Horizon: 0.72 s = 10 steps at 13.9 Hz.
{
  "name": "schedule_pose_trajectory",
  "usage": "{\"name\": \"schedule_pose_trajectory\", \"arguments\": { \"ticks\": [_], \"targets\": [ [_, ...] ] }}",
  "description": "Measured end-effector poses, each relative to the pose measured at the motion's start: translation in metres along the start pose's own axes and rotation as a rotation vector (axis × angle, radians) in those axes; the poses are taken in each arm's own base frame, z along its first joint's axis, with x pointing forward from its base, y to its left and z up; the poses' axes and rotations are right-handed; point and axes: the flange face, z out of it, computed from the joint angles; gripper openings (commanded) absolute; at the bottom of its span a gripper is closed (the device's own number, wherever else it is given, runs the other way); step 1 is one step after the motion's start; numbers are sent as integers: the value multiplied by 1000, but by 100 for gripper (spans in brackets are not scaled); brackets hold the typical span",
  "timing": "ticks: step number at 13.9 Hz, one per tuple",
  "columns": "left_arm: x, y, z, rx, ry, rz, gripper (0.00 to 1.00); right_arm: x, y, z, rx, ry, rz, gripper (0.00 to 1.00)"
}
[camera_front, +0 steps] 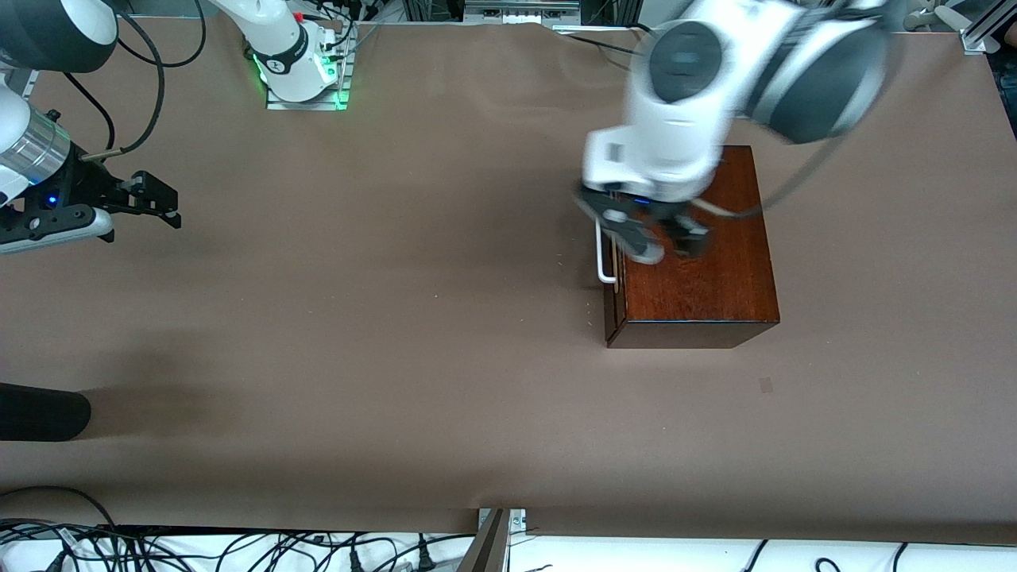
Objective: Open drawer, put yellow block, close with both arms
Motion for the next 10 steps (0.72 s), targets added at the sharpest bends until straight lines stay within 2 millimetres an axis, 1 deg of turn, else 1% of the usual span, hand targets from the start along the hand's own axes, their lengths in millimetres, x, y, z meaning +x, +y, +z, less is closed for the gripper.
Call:
{"name": "schedule_pose_trajectory", "arguments": {
  "ticks": [1, 2, 3, 4, 5, 6, 8, 9, 10],
  "targets": [
    [-19, -34, -8, 5, 10, -65, 100, 0, 0, 0, 0, -1, 0, 100],
    [-38, -62, -20, 21, 34, -128, 100, 0, 0, 0, 0, -2, 0, 100],
    [-59, -86, -37, 41, 68, -193, 100, 0, 0, 0, 1, -3, 0, 100],
    [-80, -100, -49, 27, 91, -250, 100, 0, 0, 0, 1, -4, 0, 100],
    [-101, -110, -54, -16, 109, -314, 100, 0, 0, 0, 1, -4, 0, 100],
    [-124, -123, -55, -64, 136, -393, 100, 0, 0, 0, 1, -4, 0, 100],
    [-171, -152, -47, -111, 183, -564, 100, 0, 0, 0, 1, -4, 0, 100],
    [-188, -158, -45, -115, 188, -627, 100, 0, 0, 0, 1, -4, 0, 100],
    [-199, -158, -43, -117, 185, -667, 100, 0, 0, 0, 1, -4, 0, 100]
  ]
}}
